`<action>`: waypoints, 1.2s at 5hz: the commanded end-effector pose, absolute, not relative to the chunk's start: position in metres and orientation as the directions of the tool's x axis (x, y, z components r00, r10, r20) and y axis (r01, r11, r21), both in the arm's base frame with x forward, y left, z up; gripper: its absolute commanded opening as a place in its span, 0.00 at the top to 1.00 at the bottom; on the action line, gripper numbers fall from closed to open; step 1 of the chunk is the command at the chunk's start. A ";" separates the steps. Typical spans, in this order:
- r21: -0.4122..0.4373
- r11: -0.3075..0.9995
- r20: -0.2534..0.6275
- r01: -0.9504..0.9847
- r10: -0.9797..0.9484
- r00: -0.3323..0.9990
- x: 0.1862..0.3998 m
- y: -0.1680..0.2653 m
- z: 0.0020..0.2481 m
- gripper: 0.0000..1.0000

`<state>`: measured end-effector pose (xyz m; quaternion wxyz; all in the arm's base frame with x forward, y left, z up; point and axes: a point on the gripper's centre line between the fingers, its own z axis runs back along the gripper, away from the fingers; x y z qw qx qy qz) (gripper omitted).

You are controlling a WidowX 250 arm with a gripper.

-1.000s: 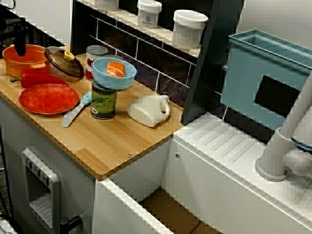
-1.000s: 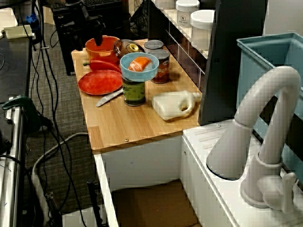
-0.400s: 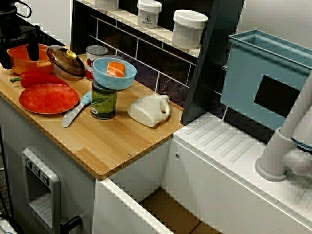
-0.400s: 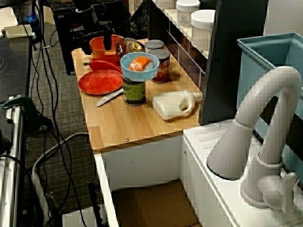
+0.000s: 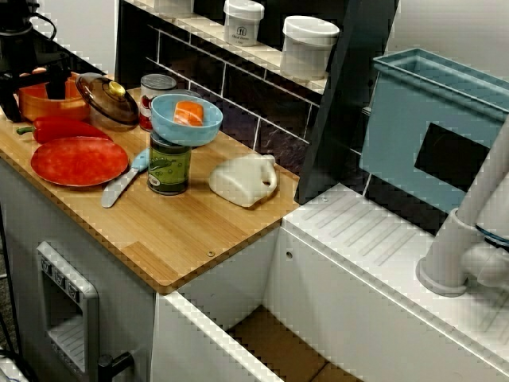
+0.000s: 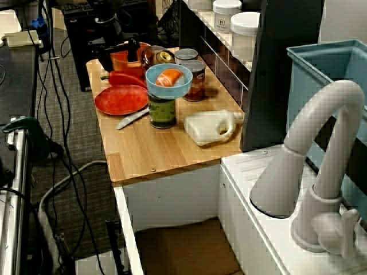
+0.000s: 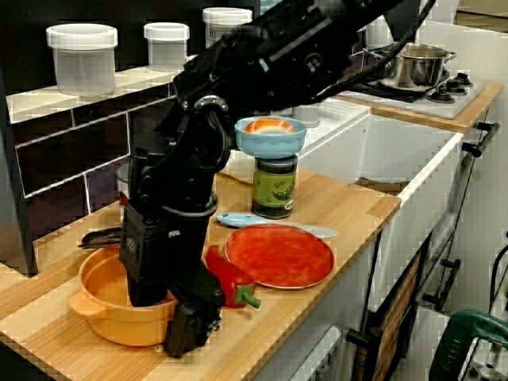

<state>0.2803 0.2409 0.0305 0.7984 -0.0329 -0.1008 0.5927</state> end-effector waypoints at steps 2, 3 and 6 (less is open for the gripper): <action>-0.166 0.294 0.120 -0.941 0.953 0.277 0.285 0.250 0.042 1.00; -0.166 0.290 0.079 -0.943 0.957 0.280 0.286 0.257 0.056 1.00; -0.224 0.266 -0.009 -0.938 0.961 0.275 0.281 0.276 0.109 1.00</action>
